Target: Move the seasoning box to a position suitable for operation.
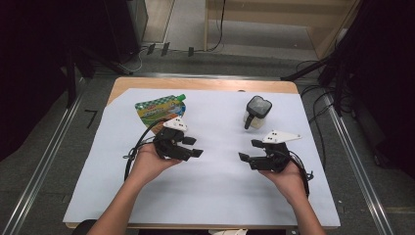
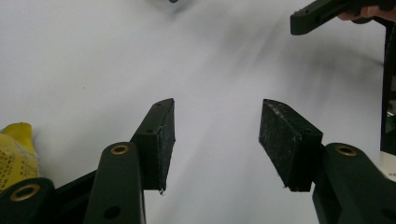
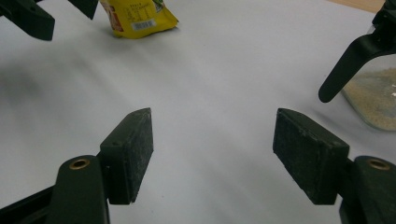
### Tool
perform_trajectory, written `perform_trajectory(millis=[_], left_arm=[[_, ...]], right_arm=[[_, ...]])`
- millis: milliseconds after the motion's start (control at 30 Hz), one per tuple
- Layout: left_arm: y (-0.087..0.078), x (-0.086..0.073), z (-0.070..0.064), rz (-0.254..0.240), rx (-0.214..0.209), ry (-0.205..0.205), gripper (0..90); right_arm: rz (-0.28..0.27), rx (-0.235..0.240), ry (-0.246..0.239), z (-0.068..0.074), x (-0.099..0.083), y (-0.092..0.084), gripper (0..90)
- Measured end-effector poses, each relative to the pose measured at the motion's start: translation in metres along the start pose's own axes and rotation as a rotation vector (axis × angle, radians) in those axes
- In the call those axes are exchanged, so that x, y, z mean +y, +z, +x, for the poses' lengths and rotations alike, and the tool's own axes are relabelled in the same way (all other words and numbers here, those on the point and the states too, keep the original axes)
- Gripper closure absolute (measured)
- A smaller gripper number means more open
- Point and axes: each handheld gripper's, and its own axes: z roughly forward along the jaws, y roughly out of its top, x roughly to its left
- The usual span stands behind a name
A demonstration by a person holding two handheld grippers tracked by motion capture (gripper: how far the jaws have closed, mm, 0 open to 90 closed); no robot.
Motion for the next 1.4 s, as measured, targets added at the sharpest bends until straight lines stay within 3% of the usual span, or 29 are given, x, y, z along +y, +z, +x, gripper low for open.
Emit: perform_trajectory(millis=[167,333,567,1000,1233,1400], left_arm=[[-0.001,-0.006,0.004,-0.003,0.024,0.009,41.4],[-0.001,-0.009,0.003,-0.021,-0.015,-0.003,39.2],[0.003,-0.01,-0.004,0.031,-0.007,0.07,38.1],[0.002,-0.01,-0.002,0.014,-0.046,0.034,37.0],[0.002,-0.009,-0.004,0.02,-0.039,0.054,36.9],[0.002,-0.01,-0.007,0.017,-0.041,0.057,36.9]], right_arm=[[0.005,-0.004,-0.019,0.0,-0.001,0.001,31.4],[-0.009,-0.017,-0.008,-0.002,0.0,0.001,33.1],[-0.013,-0.031,0.0,-0.006,0.0,0.001,36.0],[-0.023,-0.049,0.011,-0.011,-0.004,-0.006,37.4],[-0.029,-0.032,0.03,-0.016,-0.004,-0.009,40.1],[-0.027,-0.052,0.031,-0.016,-0.002,-0.012,40.5]])
